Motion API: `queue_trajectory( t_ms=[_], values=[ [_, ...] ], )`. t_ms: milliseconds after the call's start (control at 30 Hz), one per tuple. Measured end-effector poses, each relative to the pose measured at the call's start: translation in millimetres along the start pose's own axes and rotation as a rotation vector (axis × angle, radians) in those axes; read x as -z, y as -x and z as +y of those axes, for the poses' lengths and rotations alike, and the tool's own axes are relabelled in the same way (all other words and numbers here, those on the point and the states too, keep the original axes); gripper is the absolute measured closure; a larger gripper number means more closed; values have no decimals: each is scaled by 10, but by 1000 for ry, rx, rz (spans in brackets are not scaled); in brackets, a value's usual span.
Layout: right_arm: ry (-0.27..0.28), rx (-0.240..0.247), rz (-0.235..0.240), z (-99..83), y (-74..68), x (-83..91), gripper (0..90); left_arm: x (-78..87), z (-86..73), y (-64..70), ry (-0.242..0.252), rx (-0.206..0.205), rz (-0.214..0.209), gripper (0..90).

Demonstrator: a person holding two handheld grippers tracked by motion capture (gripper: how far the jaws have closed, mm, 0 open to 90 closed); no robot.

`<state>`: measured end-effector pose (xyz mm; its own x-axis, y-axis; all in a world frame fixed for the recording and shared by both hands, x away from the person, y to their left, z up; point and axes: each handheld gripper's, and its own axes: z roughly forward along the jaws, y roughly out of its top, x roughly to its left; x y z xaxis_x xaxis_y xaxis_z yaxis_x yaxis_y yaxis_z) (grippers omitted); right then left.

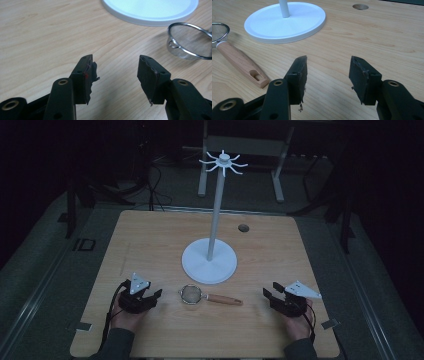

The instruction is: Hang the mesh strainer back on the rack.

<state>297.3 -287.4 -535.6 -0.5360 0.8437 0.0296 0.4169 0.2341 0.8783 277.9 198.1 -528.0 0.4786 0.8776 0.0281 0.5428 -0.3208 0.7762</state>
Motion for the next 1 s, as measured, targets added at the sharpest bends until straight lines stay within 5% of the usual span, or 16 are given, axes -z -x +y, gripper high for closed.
queue_trajectory(
  t_ms=[433, 1000],
  values=[
    [-2, 8, -13, 2, 10, 16, 479, 0, 333, 66, 18, -75, -68, 489],
    [-4, 27, -36, 7, 27, 40, 470, -65, 634, 77, 48, -103, -161, 496]
  ],
)
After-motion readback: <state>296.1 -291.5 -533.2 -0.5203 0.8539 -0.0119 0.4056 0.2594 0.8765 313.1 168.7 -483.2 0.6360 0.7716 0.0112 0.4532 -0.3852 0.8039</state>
